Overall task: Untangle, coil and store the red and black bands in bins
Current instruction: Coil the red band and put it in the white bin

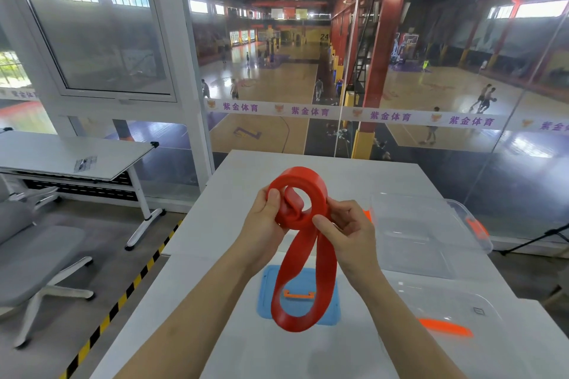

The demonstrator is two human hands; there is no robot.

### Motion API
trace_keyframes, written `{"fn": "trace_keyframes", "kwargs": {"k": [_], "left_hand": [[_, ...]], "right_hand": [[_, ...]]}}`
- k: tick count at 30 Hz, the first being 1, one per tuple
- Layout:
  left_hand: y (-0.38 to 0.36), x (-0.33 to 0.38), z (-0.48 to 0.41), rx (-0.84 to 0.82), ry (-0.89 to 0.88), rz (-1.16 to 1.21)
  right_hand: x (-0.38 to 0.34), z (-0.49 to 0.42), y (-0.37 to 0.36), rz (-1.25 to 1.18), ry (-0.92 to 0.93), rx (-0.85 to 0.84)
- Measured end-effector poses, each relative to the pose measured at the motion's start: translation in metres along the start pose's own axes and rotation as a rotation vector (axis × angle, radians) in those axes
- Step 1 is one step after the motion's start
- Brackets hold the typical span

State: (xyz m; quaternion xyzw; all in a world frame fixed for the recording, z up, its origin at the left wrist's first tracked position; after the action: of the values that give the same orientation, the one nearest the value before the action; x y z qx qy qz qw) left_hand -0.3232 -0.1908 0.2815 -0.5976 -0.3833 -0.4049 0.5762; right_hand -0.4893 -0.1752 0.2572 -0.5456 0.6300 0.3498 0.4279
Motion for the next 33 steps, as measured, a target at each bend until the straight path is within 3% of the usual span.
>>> {"fn": "trace_keyframes", "kwargs": {"k": [3, 10, 12, 16, 21, 33], "left_hand": [[0.011, 0.004, -0.001, -0.063, -0.028, -0.212], [0.008, 0.027, -0.002, -0.248, -0.311, -0.888], [0.008, 0.026, -0.004, -0.263, -0.342, -0.96], [0.013, 0.018, -0.006, -0.204, -0.322, -0.834], [0.026, 0.016, -0.011, -0.063, -0.268, -0.462], [0.03, 0.017, -0.012, -0.061, -0.257, -0.321]], "right_hand": [[0.001, -0.004, 0.006, 0.063, 0.006, 0.012], [0.003, -0.004, 0.008, 0.195, 0.018, -0.109], [0.002, -0.002, 0.009, 0.187, 0.028, -0.127], [-0.001, -0.007, 0.012, 0.133, -0.055, -0.211], [0.017, -0.007, 0.026, 0.123, -0.16, -0.241], [0.026, -0.004, 0.027, 0.093, -0.237, -0.265]]}}
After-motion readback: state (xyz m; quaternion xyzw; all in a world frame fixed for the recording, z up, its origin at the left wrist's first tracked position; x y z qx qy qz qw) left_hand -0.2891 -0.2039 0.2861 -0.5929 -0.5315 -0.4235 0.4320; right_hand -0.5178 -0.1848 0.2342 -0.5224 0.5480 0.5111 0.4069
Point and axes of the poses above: each hand's wrist, its own z-axis away from the middle knuckle, its own y-axis out of the back of the hand, x = y × z, the point moved 2 cm from there along -z, towards the middle knuckle, and after that the axes turned 6 degrees about z, right-handed, at the moved point
